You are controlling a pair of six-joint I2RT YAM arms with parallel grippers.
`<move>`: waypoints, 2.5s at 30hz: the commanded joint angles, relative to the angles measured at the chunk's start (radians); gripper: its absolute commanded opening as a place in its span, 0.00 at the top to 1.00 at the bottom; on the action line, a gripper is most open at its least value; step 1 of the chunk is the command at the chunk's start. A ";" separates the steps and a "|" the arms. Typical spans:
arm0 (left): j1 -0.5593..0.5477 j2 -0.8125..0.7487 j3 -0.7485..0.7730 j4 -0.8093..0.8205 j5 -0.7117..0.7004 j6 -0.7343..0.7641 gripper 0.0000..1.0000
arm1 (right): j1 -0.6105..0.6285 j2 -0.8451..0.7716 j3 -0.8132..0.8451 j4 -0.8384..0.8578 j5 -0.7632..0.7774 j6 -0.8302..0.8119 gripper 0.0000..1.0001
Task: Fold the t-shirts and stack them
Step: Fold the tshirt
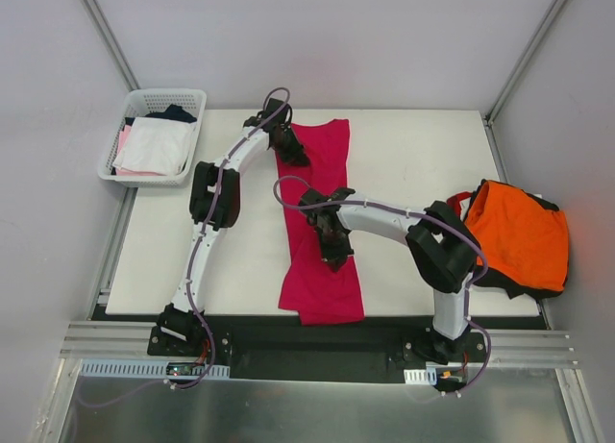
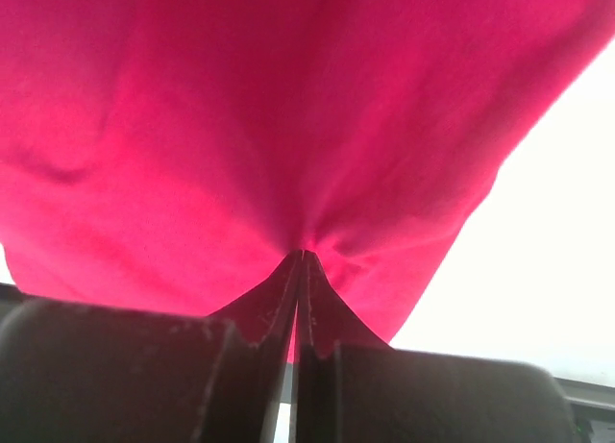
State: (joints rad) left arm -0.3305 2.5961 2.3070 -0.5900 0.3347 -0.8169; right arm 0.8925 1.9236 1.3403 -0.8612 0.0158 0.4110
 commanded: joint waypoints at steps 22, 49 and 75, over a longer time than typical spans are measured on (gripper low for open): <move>-0.021 -0.523 -0.333 -0.027 -0.031 0.152 0.79 | -0.230 -0.116 0.232 -0.197 0.006 -0.227 0.36; -0.471 -1.087 -1.410 -0.030 -0.464 -0.145 0.85 | -0.264 -0.534 -0.478 0.180 -0.112 -0.112 0.36; -0.757 -1.151 -1.543 -0.076 -0.565 -0.461 0.85 | -0.191 -0.680 -0.791 0.375 -0.108 0.034 0.38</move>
State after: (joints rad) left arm -1.0740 1.4933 0.8017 -0.5983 -0.1921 -1.2480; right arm 0.6575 1.2407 0.5941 -0.4721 -0.0814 0.3969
